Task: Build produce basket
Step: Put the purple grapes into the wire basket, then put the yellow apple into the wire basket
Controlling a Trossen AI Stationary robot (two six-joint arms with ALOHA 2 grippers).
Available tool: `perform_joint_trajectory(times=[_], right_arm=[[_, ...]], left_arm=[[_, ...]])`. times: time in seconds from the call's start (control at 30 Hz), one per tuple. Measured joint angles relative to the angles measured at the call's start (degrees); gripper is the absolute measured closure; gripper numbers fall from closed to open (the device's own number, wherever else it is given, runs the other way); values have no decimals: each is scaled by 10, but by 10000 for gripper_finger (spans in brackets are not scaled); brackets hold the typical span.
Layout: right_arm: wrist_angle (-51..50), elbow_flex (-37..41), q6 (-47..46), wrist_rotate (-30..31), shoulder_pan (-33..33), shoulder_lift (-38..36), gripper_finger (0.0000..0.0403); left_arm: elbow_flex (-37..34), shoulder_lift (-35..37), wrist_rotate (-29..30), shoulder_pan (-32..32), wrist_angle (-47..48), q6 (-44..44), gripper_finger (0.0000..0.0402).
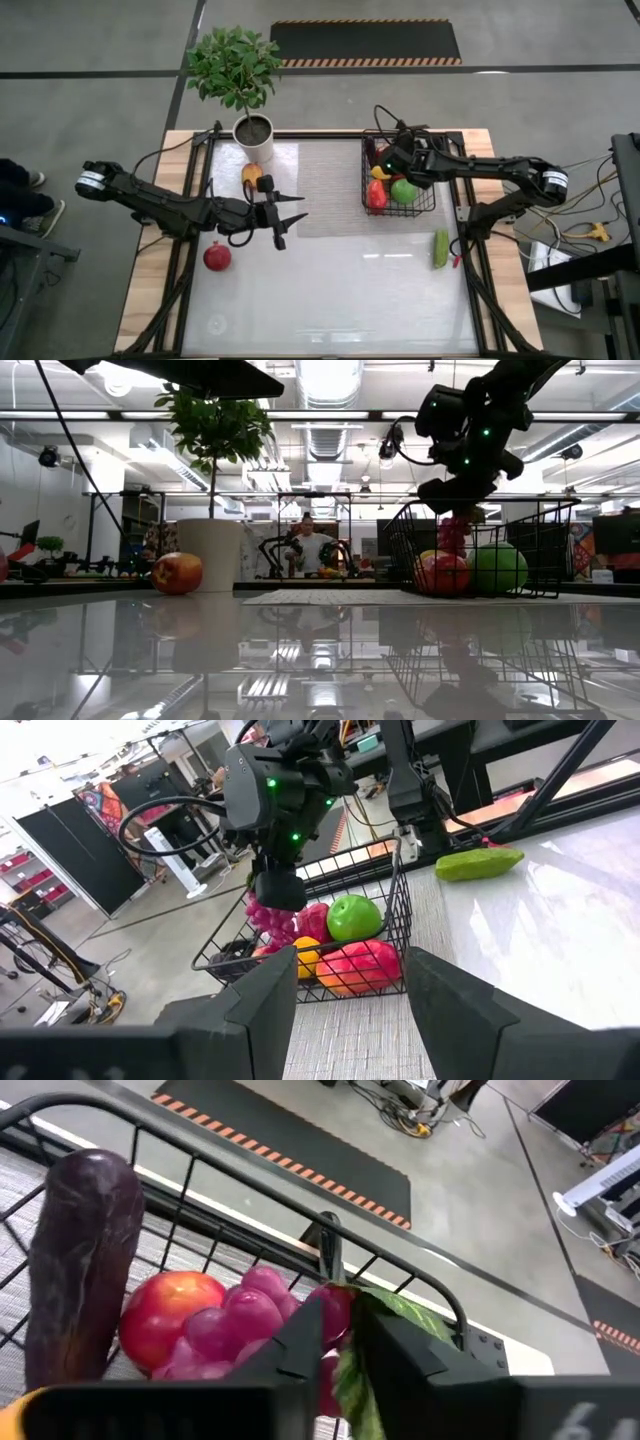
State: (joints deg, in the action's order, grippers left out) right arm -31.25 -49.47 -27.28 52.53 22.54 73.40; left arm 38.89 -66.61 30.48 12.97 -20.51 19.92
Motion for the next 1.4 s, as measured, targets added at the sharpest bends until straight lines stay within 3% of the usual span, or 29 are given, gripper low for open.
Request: perform_joint_trajectory(times=[0.23, 0.47, 0.8, 1.17, 1.3, 1.4], right_arm=[[-9, 0, 2, -1, 8, -1, 255], [-52, -25, 3, -2, 7, -14, 219], [-96, -82, 24, -59, -43, -71, 225], [-100, -84, 39, -93, -208, -137, 250], [-100, -84, 39, -93, -276, -144, 259], [-98, -84, 38, -93, -322, -144, 266]], left_arm=[[0, 0, 0, 0, 0, 0, 233], [-2, 0, 0, 0, 0, -1, 233], [-16, 0, 15, 0, 0, -50, 233], [-45, -6, 18, 0, 7, -187, 233], [-54, -7, 56, 0, 25, -253, 233], [-52, -6, 124, 0, 84, -332, 233]])
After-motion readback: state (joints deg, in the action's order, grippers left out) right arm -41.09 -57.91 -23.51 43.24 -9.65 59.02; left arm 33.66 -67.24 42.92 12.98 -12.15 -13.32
